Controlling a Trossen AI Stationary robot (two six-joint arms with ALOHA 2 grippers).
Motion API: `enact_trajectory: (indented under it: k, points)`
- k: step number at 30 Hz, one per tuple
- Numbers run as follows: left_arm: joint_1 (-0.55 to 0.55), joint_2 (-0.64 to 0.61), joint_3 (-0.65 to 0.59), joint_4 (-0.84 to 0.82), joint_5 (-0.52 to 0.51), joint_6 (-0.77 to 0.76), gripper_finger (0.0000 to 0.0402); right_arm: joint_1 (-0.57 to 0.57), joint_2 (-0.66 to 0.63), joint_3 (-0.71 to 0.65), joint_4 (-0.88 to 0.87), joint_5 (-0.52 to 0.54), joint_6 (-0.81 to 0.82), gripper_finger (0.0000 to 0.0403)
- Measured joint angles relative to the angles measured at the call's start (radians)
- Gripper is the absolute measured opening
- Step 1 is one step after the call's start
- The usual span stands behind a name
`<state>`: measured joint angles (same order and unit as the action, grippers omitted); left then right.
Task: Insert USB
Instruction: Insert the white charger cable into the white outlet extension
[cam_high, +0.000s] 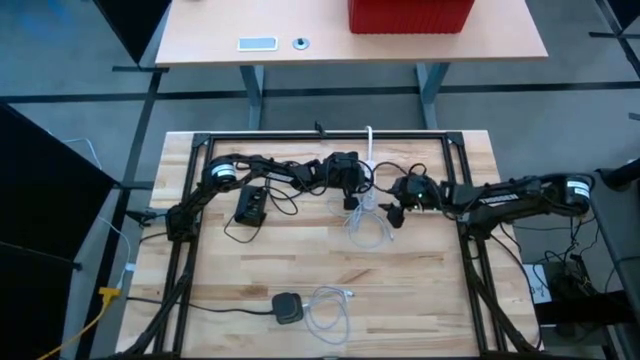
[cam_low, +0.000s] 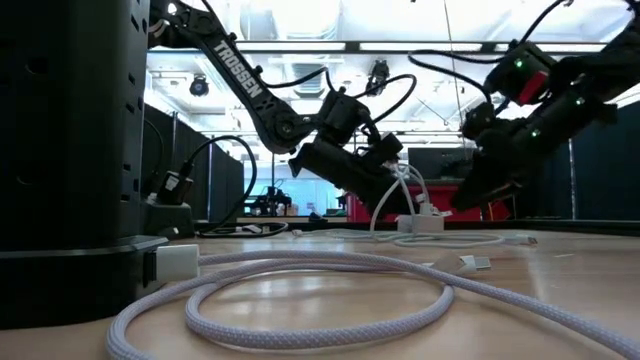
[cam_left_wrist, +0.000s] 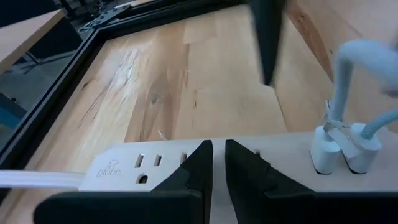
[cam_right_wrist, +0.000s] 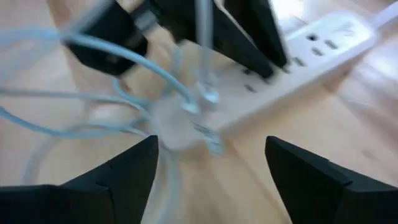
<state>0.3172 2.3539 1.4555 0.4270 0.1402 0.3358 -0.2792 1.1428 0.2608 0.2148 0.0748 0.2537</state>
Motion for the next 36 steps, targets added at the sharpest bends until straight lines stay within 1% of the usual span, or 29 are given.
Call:
enact_trajectory:
  k: [2,6,8,10,12,15,17,20,24,26,30,33,36]
  points:
    - [0.0,0.002,0.0,0.03,-0.001,-0.04,0.0032,0.035,0.003,0.016,-0.002,0.013,0.07,0.0287]
    - [0.0,0.014,-0.001,0.08,-0.003,-0.044,0.0032,0.101,0.006,0.061,-0.002,0.038,0.162,0.031]
    - [0.0,0.021,0.002,0.093,-0.002,-0.031,0.0032,0.133,0.018,0.086,-0.014,0.102,0.19,0.0318]
    - [-0.001,0.027,0.01,0.103,-0.003,-0.028,0.0032,0.156,0.043,0.117,-0.081,0.185,0.215,0.0323]
    - [-0.001,0.028,0.017,0.099,-0.003,-0.013,0.0032,0.171,0.081,0.156,-0.154,0.273,0.283,0.0324]
    - [-0.002,0.028,0.02,0.106,-0.002,0.018,0.0032,0.184,0.153,0.204,-0.242,0.348,0.374,0.0325]
    - [-0.002,0.028,0.02,0.112,-0.002,0.021,0.0032,0.187,0.206,0.229,-0.245,0.35,0.424,0.0325]
    - [-0.002,0.028,0.02,0.12,-0.002,0.031,0.0032,0.2,0.279,0.273,-0.239,0.339,0.458,0.0325]
    - [-0.002,0.03,0.019,0.143,-0.004,0.045,0.0032,0.207,0.363,0.316,-0.242,0.361,0.519,0.0325]
    - [-0.002,0.03,0.019,0.146,-0.002,0.047,0.0032,0.207,0.397,0.32,-0.244,0.354,0.571,0.0325]
    - [-0.002,0.03,0.019,0.144,-0.004,0.055,0.0032,0.204,0.434,0.321,-0.255,0.395,0.658,0.032]
    - [-0.002,0.026,0.02,0.135,-0.001,0.054,0.0032,0.204,0.444,0.321,-0.251,0.418,0.667,0.0303]
    - [-0.002,0.023,0.02,0.13,-0.003,0.055,0.0032,0.204,0.426,0.318,-0.26,0.451,0.665,0.0265]
